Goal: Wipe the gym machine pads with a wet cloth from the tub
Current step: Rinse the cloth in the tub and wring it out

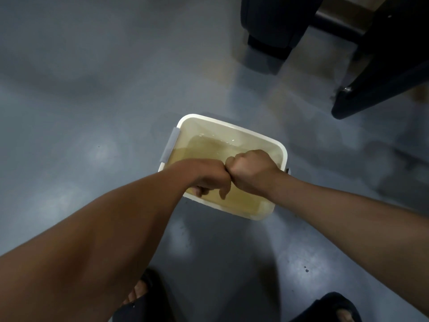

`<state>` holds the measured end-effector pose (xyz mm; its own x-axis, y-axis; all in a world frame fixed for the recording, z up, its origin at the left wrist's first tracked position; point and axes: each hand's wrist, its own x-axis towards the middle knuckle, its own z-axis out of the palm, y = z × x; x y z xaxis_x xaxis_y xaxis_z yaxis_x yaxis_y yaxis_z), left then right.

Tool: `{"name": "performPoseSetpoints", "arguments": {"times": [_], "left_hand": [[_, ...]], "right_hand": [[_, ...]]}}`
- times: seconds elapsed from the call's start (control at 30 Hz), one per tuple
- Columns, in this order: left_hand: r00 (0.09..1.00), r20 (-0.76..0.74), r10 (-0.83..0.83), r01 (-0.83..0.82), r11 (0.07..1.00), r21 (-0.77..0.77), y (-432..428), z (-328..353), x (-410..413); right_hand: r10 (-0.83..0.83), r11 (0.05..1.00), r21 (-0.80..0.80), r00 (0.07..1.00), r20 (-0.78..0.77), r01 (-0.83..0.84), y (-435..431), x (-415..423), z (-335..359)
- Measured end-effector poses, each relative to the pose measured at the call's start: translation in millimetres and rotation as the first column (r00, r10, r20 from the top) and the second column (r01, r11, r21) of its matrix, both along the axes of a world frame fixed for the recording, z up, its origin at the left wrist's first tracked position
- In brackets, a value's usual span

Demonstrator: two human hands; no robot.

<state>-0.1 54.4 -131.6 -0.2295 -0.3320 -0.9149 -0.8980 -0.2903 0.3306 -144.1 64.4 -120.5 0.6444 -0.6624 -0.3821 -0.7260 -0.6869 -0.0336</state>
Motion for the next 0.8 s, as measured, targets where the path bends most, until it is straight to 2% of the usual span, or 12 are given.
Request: {"name": "performPoseSetpoints", "arguments": {"times": [0.03, 0.1, 0.23, 0.3, 0.4, 0.47, 0.53, 0.6, 0.63, 0.7, 0.77, 0.8], "left_hand": [[0.996, -0.044, 0.076, -0.074, 0.997, 0.029, 2.4, -0.6, 0.4], [0.984, -0.119, 0.130, -0.145, 0.980, -0.132, 3.4, -2.2, -1.9], [0.964, -0.059, -0.258, 0.147, 0.709, -0.689, 5.5, 3.4, 0.2], [0.958, -0.062, -0.279, 0.148, 0.670, -0.728, 5.6, -1.1, 10.9], [0.940, -0.088, -0.329, 0.125, 0.575, -0.809, 8.0, -8.3, 19.8], [0.895, -0.048, -0.443, 0.153, 0.407, -0.901, 9.5, -14.5, 22.0], [0.892, -0.024, -0.452, 0.153, 0.350, -0.924, 6.7, -15.0, 22.5], [0.884, 0.047, -0.464, 0.221, 0.328, -0.919, 3.3, -10.8, 21.3], [0.877, 0.118, -0.466, 0.290, 0.316, -0.903, 1.6, -5.0, 19.7], [0.864, 0.258, -0.432, 0.422, 0.344, -0.839, -2.4, 10.0, 15.1], [0.843, 0.363, -0.397, 0.515, 0.404, -0.756, -5.4, 22.0, 9.2], [0.839, 0.384, -0.386, 0.533, 0.440, -0.723, -6.8, 25.8, 6.5]], "right_hand": [[0.002, 1.000, -0.007, 1.000, 0.000, -0.002, -0.8, -0.6, 0.3], [-0.072, 0.997, 0.022, 0.997, 0.001, 0.072, -8.0, -2.1, 1.8], [-0.494, 0.814, 0.332, 0.869, -0.035, 0.476, -22.9, -7.6, -3.5], [-0.681, 0.531, 0.572, 0.716, -0.151, 0.625, -29.5, -9.4, -4.9], [-0.772, -0.050, 0.801, 0.485, -0.410, 0.597, -35.8, -8.4, 5.4], [-0.722, -0.201, 0.832, 0.496, -0.483, 0.518, -35.7, -6.3, 12.1], [-0.701, -0.262, 0.841, 0.505, -0.503, 0.474, -32.7, -3.5, 15.3], [-0.728, -0.213, 0.849, 0.501, -0.468, 0.483, -27.5, -0.5, 15.7], [-0.755, -0.111, 0.857, 0.518, -0.403, 0.504, -24.4, 1.7, 14.9], [-0.762, 0.253, 0.804, 0.622, -0.177, 0.538, -18.8, 6.3, 12.7], [-0.638, 0.646, 0.570, 0.769, 0.038, 0.507, -14.3, 7.9, 9.5], [-0.568, 0.758, 0.447, 0.817, 0.093, 0.476, -13.6, 7.4, 8.0]]}}
